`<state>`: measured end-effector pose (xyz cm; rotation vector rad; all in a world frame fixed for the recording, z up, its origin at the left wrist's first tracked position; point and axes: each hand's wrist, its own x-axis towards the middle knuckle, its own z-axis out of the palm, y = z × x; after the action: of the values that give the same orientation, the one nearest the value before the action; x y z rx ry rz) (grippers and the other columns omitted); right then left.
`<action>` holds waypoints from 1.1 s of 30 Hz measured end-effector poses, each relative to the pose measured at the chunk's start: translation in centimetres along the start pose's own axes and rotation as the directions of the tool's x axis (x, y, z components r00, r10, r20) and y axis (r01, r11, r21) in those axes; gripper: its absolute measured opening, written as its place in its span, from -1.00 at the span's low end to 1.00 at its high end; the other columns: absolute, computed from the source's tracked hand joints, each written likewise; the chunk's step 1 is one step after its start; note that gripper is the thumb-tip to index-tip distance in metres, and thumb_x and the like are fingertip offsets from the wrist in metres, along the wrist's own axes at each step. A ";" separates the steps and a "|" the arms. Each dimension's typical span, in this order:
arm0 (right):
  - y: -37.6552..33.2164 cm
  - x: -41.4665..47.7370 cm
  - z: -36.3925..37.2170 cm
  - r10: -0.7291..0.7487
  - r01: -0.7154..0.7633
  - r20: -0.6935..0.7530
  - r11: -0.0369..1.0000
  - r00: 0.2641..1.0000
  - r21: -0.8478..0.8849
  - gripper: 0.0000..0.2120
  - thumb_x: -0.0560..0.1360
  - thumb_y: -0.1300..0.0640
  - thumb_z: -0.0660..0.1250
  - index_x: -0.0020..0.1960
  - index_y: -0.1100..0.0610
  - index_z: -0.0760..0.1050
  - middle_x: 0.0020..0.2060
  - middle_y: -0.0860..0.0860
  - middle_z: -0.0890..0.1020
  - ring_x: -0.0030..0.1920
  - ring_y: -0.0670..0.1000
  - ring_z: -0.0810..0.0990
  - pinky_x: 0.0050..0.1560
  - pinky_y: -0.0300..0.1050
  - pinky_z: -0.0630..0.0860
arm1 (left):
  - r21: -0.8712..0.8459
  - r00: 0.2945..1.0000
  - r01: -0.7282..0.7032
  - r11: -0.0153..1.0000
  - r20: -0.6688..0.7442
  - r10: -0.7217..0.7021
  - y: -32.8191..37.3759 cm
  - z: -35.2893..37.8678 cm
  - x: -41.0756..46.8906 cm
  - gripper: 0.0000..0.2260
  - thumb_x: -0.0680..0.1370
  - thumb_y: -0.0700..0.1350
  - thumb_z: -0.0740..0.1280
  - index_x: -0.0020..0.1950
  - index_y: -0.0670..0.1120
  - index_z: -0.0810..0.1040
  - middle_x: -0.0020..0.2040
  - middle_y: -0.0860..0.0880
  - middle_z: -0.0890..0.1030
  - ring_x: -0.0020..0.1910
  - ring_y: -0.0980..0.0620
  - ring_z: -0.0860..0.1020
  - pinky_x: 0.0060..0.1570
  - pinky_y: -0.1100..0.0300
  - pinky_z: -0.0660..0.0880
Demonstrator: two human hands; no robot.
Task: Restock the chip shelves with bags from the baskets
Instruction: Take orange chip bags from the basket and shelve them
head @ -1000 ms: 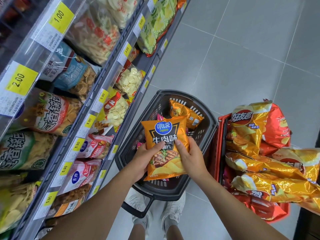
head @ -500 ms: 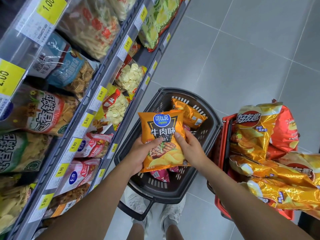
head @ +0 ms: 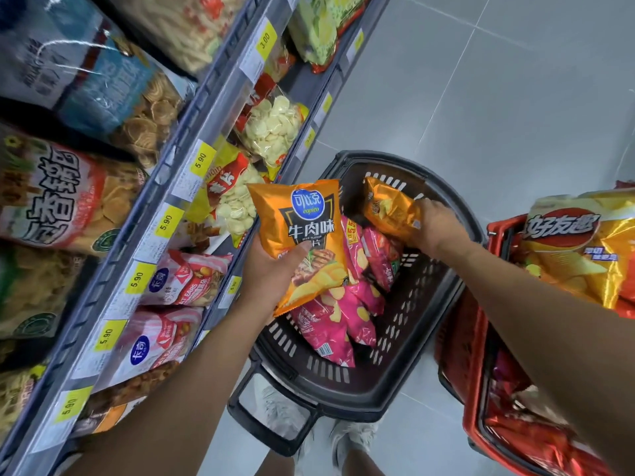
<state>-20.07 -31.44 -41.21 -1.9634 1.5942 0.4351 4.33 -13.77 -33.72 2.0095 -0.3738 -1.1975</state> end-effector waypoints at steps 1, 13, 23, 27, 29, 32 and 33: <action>-0.1 0.8 0.4 0.011 -0.011 0.020 0.999 1.000 -0.033 -0.47 0.50 0.02 0.46 0.39 0.15 0.41 0.28 0.20 0.55 0.26 0.26 0.53 0.28 0.15 0.50 | -0.002 1.000 -0.006 1.000 -0.009 0.006 -0.3 0.0 0.3 -0.69 0.50 -0.03 0.58 0.12 0.19 0.53 0.00 0.22 0.69 0.01 0.19 0.67 0.16 0.00 0.62; -1.1 -1.6 -0.3 0.058 -0.067 0.148 0.996 0.987 0.056 -0.74 0.53 0.09 0.42 0.14 0.18 0.49 0.03 0.15 0.63 0.05 0.19 0.61 0.02 -0.05 0.48 | 0.014 0.999 0.014 1.000 -0.034 -0.013 0.8 -0.7 -1.0 -0.64 0.53 -0.05 0.55 0.29 0.08 0.56 0.10 0.09 0.72 0.08 0.06 0.70 0.20 -0.13 0.63; -3.9 -17.1 -12.1 -0.023 -0.117 0.145 0.478 0.989 0.871 -0.72 0.56 0.09 0.46 0.23 0.08 0.54 0.08 0.02 0.72 -0.05 -0.02 0.75 -0.05 -0.10 0.67 | 0.038 0.998 -0.042 0.998 0.041 0.040 10.6 -0.7 -9.6 -0.67 0.52 -0.05 0.55 0.24 0.09 0.58 0.03 0.19 0.71 0.00 0.23 0.64 0.03 0.15 0.53; -4.7 -24.5 -18.2 -0.016 -0.087 0.103 0.413 0.995 0.907 -0.71 0.53 0.11 0.49 0.18 0.03 0.46 0.08 0.01 0.68 0.00 0.01 0.72 -0.02 -0.10 0.68 | 0.066 0.993 -0.044 0.997 0.108 0.037 15.8 -1.6 -16.1 -0.68 0.52 -0.02 0.56 0.22 0.12 0.57 0.09 0.15 0.71 0.08 0.16 0.65 0.16 0.09 0.53; -5.1 -27.8 -21.2 -0.037 -0.023 0.044 0.443 0.998 0.896 -0.70 0.51 0.06 0.52 0.13 -0.02 0.45 0.06 -0.01 0.67 0.02 0.00 0.71 0.07 -0.03 0.67 | 0.059 0.992 -0.054 0.997 0.121 0.046 18.6 -2.2 -19.6 -0.53 0.47 0.08 0.58 0.33 0.10 0.54 0.16 0.13 0.70 0.16 0.06 0.64 0.28 -0.01 0.52; -5.7 -32.6 -25.2 -0.081 0.083 -0.052 0.444 0.995 0.892 -0.66 0.50 -0.23 0.45 0.07 0.00 0.51 -0.07 -0.11 0.66 -0.07 -0.12 0.65 0.01 -0.18 0.59 | 0.027 0.986 -0.092 0.995 0.140 0.088 22.0 -3.5 -24.2 -0.53 0.49 0.05 0.57 0.35 0.06 0.54 0.15 0.12 0.70 0.17 0.03 0.65 0.24 0.04 0.53; -5.9 -34.1 -26.4 -0.080 0.111 -0.085 0.426 0.993 0.898 -0.62 0.52 -0.31 0.34 0.04 0.00 0.56 -0.11 -0.15 0.66 -0.11 -0.17 0.62 -0.03 -0.26 0.54 | 0.024 0.986 -0.105 0.994 0.134 0.100 23.1 -4.0 -25.7 -0.61 0.51 0.02 0.56 0.30 0.06 0.56 0.11 0.13 0.71 0.13 0.06 0.65 0.14 0.13 0.55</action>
<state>-25.06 -20.16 0.50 -1.1543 1.2637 -0.4736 -2.73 -12.52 0.29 1.9172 -0.5582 -1.2712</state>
